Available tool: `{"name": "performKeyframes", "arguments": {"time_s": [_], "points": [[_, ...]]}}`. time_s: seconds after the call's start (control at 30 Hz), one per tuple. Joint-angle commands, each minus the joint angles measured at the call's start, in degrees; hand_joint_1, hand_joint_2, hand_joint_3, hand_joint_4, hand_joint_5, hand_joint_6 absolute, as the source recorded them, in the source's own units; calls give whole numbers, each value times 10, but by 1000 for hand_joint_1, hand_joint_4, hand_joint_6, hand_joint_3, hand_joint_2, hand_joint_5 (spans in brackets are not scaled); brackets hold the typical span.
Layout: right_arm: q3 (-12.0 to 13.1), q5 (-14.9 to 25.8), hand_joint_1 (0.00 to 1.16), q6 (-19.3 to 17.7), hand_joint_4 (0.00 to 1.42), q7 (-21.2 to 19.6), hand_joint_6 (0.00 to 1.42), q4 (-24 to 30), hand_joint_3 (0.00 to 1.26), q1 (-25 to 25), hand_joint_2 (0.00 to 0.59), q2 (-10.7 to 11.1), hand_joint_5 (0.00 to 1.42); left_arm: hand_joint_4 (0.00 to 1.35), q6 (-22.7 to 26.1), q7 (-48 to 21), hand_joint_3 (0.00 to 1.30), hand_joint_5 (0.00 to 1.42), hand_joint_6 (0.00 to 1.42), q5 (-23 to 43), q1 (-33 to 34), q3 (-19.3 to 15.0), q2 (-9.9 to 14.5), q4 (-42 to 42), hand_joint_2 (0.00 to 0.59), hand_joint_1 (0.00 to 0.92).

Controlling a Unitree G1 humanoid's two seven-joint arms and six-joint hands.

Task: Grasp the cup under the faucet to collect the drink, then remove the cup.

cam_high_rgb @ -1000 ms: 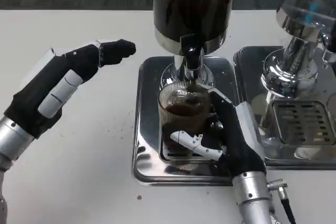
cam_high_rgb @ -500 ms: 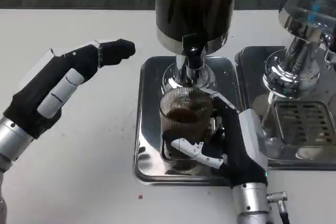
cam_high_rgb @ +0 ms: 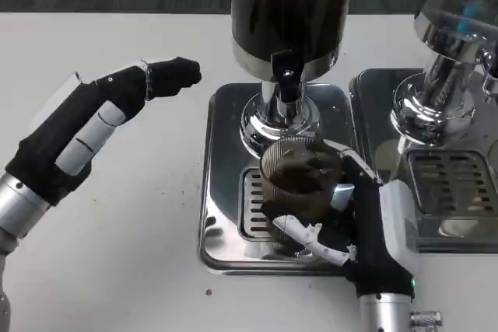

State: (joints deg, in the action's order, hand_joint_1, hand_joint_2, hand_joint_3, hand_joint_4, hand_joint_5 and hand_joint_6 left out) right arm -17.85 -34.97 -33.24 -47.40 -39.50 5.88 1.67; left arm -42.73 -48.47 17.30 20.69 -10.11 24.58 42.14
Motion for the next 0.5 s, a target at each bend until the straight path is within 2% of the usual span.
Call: {"name": "performKeyframes", "arguments": {"time_s": [0.03, 0.23, 0.5], "points": [[10, -3, 821, -30, 721, -27, 1295, 50, 593, -19, 183, 8, 947, 265, -2, 2, 317, 201, 176, -7, 3, 3, -4, 5, 194, 0], [18, -4, 887, -33, 708, -30, 1300, 96, 593, -48, 152, 13, 941, 266, -2, 3, 317, 201, 176, -8, 5, 4, -9, 8, 198, 0], [29, -1, 906, -33, 715, -13, 1316, 162, 612, -89, 151, 18, 941, 266, -13, 6, 317, 201, 176, -15, 2, 7, -13, 8, 200, 0]]}}
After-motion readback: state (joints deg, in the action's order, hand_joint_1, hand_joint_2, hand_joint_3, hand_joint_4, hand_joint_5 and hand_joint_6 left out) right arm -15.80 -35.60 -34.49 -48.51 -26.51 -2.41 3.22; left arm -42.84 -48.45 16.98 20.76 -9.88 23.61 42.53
